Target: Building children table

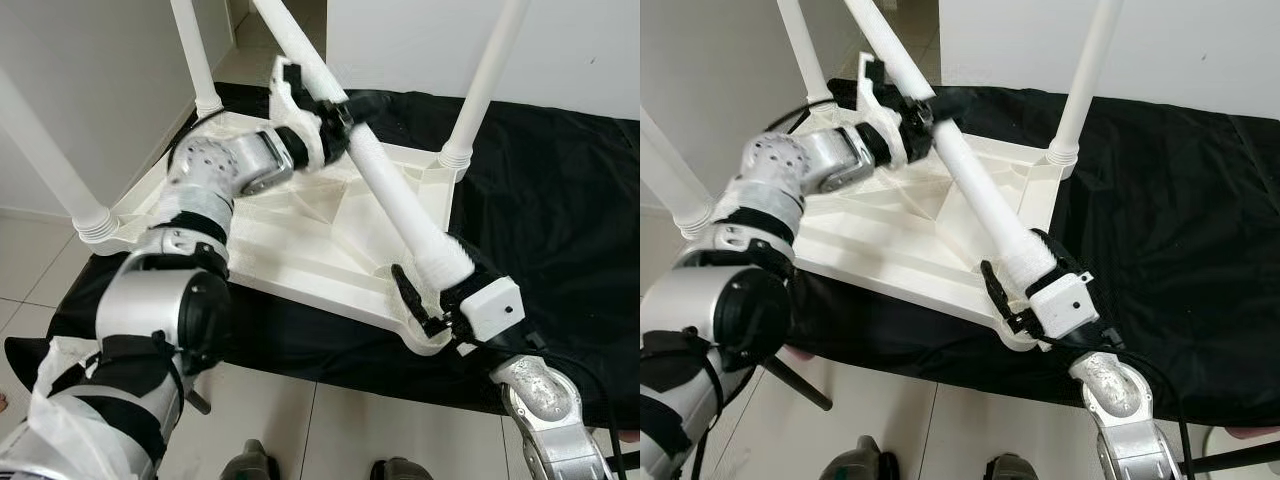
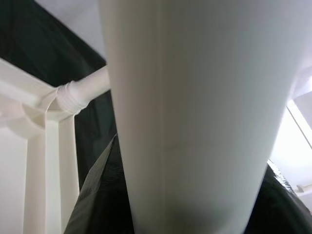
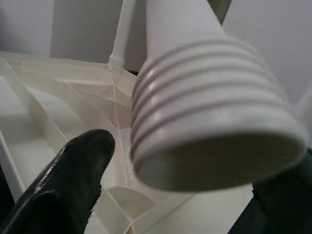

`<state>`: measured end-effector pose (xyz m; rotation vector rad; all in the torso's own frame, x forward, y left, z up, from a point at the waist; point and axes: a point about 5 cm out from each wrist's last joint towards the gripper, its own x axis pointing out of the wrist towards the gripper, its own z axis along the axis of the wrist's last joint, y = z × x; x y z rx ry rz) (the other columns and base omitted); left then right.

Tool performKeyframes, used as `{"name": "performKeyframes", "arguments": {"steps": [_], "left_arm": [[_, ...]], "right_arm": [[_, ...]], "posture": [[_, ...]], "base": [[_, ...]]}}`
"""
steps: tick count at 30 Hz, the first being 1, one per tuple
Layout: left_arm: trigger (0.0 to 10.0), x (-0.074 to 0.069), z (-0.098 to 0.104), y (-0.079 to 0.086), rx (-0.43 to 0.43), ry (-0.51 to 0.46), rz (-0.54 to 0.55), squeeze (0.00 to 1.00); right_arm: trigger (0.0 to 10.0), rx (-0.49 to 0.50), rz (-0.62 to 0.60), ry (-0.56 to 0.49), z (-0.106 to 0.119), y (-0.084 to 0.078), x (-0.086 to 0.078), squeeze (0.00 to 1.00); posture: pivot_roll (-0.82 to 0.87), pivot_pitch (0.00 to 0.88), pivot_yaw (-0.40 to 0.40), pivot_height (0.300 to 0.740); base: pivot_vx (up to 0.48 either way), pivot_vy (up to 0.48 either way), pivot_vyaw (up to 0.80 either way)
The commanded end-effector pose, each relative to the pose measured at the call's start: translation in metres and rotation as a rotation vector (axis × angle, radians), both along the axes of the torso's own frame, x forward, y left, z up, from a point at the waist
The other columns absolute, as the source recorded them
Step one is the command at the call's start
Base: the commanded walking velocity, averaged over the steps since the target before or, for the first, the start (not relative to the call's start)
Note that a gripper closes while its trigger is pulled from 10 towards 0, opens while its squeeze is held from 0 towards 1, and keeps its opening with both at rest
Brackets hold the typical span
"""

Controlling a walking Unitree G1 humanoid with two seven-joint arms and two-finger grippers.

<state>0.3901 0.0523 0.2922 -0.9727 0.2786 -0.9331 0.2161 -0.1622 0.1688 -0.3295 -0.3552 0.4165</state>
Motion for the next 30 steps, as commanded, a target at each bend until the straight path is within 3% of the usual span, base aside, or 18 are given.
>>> {"name": "performKeyframes", "arguments": {"steps": [1,7,8,10,12,14,15,16,17,21,26,30], "left_arm": [[10.0,0.001,0.003,0.001,0.008,-0.006,0.003,0.00],[10.0,0.004,0.005,0.003,0.054,-0.002,0.028,0.00],[10.0,0.005,0.006,0.005,0.105,-0.068,0.069,0.00],[10.0,0.005,0.006,0.005,0.105,-0.068,0.069,0.00],[10.0,0.006,0.007,0.005,0.160,-0.165,0.124,0.00],[10.0,0.006,0.007,0.005,0.160,-0.165,0.124,0.00],[10.0,0.007,0.008,0.006,0.176,-0.190,0.158,0.00],[10.0,0.007,0.008,0.006,0.176,-0.190,0.158,0.00],[10.0,0.008,0.009,0.008,0.181,-0.213,0.186,0.00],[10.0,0.009,0.017,0.010,0.232,-0.323,0.286,0.00],[10.0,0.007,0.019,0.008,0.249,-0.357,0.305,0.00],[10.0,-0.002,0.020,-0.007,0.281,-0.439,0.319,0.00]], "right_arm": [[10.0,0.028,0.000,0.017,0.000,-0.001,-0.001,1.00],[10.0,0.041,-0.020,0.028,-0.002,-0.004,-0.001,1.00],[10.0,0.069,-0.039,0.031,-0.001,-0.006,0.000,1.00],[10.0,0.069,-0.039,0.031,-0.001,-0.006,0.000,1.00],[10.0,0.091,-0.109,0.038,0.000,-0.012,0.005,1.00],[10.0,0.091,-0.109,0.038,0.000,-0.012,0.005,1.00],[10.0,0.078,-0.152,0.057,-0.002,-0.016,0.008,0.28],[10.0,0.078,-0.152,0.057,-0.002,-0.016,0.008,0.28],[10.0,0.050,-0.192,0.071,-0.005,-0.020,0.010,0.00],[10.0,0.063,-0.304,0.177,-0.016,-0.032,0.017,0.00],[10.0,0.055,-0.313,0.170,-0.015,-0.032,0.019,0.00],[10.0,0.043,-0.319,0.130,-0.006,-0.023,0.025,0.00]], "posture": [[-0.05,0.000,0.056,0.740],[-0.04,0.000,0.042,0.740],[-0.04,0.000,0.039,0.740],[-0.04,0.000,0.039,0.740],[-0.04,0.000,0.030,0.740],[-0.04,0.000,0.030,0.740],[-0.04,0.000,0.025,0.740],[-0.04,0.000,0.025,0.740],[-0.05,0.000,0.023,0.740],[-0.05,0.000,0.009,0.740],[-0.04,0.000,0.006,0.740],[-0.04,0.000,-0.003,0.740]], "base": [[0.000,0.000,0.00],[0.000,0.000,0.00],[0.000,0.000,0.00],[0.000,0.000,0.00],[0.000,0.000,0.00],[0.000,0.000,0.00],[0.000,0.000,0.00],[0.000,0.000,0.00],[0.000,0.000,0.00],[0.000,0.000,0.00],[0.000,0.000,0.00],[0.000,0.000,0.00]]}}
